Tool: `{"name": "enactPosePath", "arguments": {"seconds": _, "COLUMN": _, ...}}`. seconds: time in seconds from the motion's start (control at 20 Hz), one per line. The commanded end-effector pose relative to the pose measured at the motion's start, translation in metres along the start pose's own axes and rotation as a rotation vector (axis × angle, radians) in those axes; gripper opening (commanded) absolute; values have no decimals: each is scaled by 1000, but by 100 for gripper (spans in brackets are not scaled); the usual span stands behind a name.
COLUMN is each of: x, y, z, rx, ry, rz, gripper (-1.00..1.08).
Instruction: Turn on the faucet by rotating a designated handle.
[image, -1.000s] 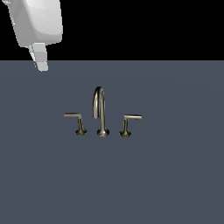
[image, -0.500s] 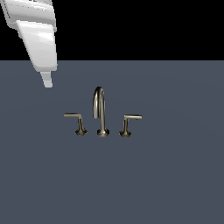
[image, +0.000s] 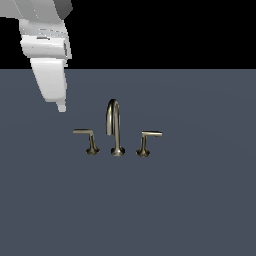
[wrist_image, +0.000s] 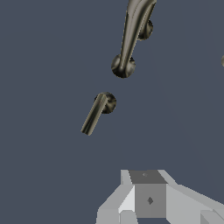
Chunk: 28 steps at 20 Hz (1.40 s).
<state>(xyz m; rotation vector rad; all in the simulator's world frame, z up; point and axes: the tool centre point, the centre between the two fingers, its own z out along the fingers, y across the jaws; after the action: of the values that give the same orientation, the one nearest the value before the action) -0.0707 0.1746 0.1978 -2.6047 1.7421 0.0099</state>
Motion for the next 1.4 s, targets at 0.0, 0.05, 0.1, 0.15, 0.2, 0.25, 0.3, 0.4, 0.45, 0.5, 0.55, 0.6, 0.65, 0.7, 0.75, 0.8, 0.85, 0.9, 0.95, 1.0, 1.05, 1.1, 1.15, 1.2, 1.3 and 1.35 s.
{"name": "enactPosePath", "arguments": {"seconds": 0.0, "x": 3, "y": -9, "z": 11, "rx": 0, "ry": 1, "rz": 43, "gripper": -100}}
{"name": "enactPosePath", "arguments": {"seconds": 0.05, "x": 4, "y": -13, "z": 15, "rx": 0, "ry": 2, "rz": 60, "gripper": -100}}
{"name": "enactPosePath", "arguments": {"seconds": 0.1, "x": 6, "y": -17, "z": 19, "rx": 0, "ry": 2, "rz": 78, "gripper": -100}}
{"name": "enactPosePath", "arguments": {"seconds": 0.15, "x": 7, "y": -21, "z": 24, "rx": 0, "ry": 3, "rz": 96, "gripper": -100}}
{"name": "enactPosePath", "arguments": {"seconds": 0.2, "x": 9, "y": -25, "z": 29, "rx": 0, "ry": 4, "rz": 115, "gripper": -100}}
{"name": "enactPosePath", "arguments": {"seconds": 0.25, "x": 11, "y": -29, "z": 33, "rx": 0, "ry": 4, "rz": 134, "gripper": -100}}
{"name": "enactPosePath", "arguments": {"seconds": 0.3, "x": 13, "y": -33, "z": 38, "rx": 0, "ry": 5, "rz": 154, "gripper": -100}}
{"name": "enactPosePath", "arguments": {"seconds": 0.4, "x": 17, "y": -42, "z": 48, "rx": -1, "ry": 7, "rz": 196, "gripper": -100}}
{"name": "enactPosePath", "arguments": {"seconds": 0.45, "x": 20, "y": -46, "z": 53, "rx": -1, "ry": 8, "rz": 216, "gripper": -100}}
{"name": "enactPosePath", "arguments": {"seconds": 0.5, "x": 22, "y": -50, "z": 58, "rx": -1, "ry": 8, "rz": 237, "gripper": -100}}
{"name": "enactPosePath", "arguments": {"seconds": 0.55, "x": 25, "y": -54, "z": 63, "rx": -1, "ry": 9, "rz": 256, "gripper": -100}}
{"name": "enactPosePath", "arguments": {"seconds": 0.6, "x": 27, "y": -58, "z": 68, "rx": -1, "ry": 10, "rz": 276, "gripper": -100}}
{"name": "enactPosePath", "arguments": {"seconds": 0.65, "x": 30, "y": -61, "z": 72, "rx": -1, "ry": 10, "rz": 294, "gripper": -100}}
{"name": "enactPosePath", "arguments": {"seconds": 0.7, "x": 32, "y": -65, "z": 76, "rx": -1, "ry": 11, "rz": 312, "gripper": -100}}
{"name": "enactPosePath", "arguments": {"seconds": 0.75, "x": 35, "y": -68, "z": 81, "rx": -1, "ry": 11, "rz": 329, "gripper": -100}}
{"name": "enactPosePath", "arguments": {"seconds": 0.8, "x": 37, "y": -71, "z": 84, "rx": -1, "ry": 12, "rz": 346, "gripper": -100}}
{"name": "enactPosePath", "arguments": {"seconds": 0.85, "x": 39, "y": -74, "z": 88, "rx": -1, "ry": 12, "rz": 361, "gripper": -100}}
{"name": "enactPosePath", "arguments": {"seconds": 0.9, "x": 42, "y": -77, "z": 91, "rx": -1, "ry": 12, "rz": 376, "gripper": -100}}
{"name": "enactPosePath", "arguments": {"seconds": 0.95, "x": 44, "y": -79, "z": 94, "rx": -1, "ry": 12, "rz": 389, "gripper": -100}}
{"name": "enactPosePath", "arguments": {"seconds": 1.0, "x": 46, "y": -82, "z": 97, "rx": -1, "ry": 12, "rz": 401, "gripper": -100}}
{"name": "enactPosePath", "arguments": {"seconds": 1.05, "x": 47, "y": -84, "z": 99, "rx": -1, "ry": 12, "rz": 412, "gripper": -100}}
{"name": "enactPosePath", "arguments": {"seconds": 1.1, "x": 49, "y": -85, "z": 101, "rx": -1, "ry": 12, "rz": 421, "gripper": -100}}
{"name": "enactPosePath", "arguments": {"seconds": 1.15, "x": 50, "y": -87, "z": 103, "rx": -1, "ry": 12, "rz": 429, "gripper": -100}}
{"name": "enactPosePath", "arguments": {"seconds": 1.2, "x": 51, "y": -88, "z": 105, "rx": -1, "ry": 12, "rz": 436, "gripper": -100}}
{"name": "enactPosePath", "arguments": {"seconds": 1.3, "x": 53, "y": -90, "z": 106, "rx": -1, "ry": 12, "rz": 445, "gripper": -100}}
{"name": "enactPosePath", "arguments": {"seconds": 1.35, "x": 53, "y": -90, "z": 107, "rx": -1, "ry": 12, "rz": 447, "gripper": -100}}
